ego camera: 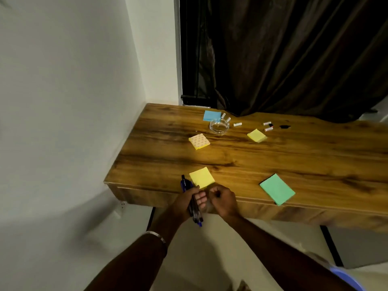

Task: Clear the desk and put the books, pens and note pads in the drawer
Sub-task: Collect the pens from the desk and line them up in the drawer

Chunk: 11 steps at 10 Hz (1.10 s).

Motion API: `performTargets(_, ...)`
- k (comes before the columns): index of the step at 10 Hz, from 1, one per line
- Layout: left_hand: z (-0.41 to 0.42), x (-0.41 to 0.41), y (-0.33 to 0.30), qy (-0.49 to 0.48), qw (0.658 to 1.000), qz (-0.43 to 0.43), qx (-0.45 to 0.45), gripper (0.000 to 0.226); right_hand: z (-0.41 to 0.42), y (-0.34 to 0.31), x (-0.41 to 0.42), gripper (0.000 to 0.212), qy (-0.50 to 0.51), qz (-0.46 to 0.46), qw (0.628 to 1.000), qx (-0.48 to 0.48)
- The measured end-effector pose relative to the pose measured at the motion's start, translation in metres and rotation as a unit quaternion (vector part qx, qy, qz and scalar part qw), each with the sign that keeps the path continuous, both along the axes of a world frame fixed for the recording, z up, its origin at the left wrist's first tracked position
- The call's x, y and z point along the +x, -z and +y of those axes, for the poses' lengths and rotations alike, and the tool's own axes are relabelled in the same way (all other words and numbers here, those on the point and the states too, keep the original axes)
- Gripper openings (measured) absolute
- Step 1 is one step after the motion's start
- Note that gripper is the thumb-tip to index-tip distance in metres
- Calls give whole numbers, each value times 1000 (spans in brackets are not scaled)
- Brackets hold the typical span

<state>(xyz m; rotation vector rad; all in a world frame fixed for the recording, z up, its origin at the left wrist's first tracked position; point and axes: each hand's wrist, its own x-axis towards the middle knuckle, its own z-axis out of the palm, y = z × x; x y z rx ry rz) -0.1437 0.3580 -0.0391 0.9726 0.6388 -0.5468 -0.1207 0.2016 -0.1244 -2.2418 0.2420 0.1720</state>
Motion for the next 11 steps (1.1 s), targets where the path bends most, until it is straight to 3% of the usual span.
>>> performTargets(3, 43, -28, 44, -12, 999, 13, -39, 26, 56, -50, -67, 14, 115, 73, 982, 133)
performTargets(4, 50, -36, 63, -56, 996, 34, -58, 46, 61, -41, -74, 14, 185, 114, 952, 214)
performTargets(5, 54, -39, 74, -93, 993, 52, -52, 33, 62, -33, -73, 20, 242, 163, 907, 304)
performTargets(6, 58, -40, 88, -130, 987, 71, -57, 17, 61, -15, -71, 39, 289, 194, 863, 367)
performTargets(9, 62, -23, 131, -200, 971, 94, -86, 20, 59, 28, -52, 72, 378, 205, 745, 509)
performTargets(11, 58, -7, 149, -223, 968, 73, -85, 21, 61, 50, -32, 89, 396, 183, 705, 559)
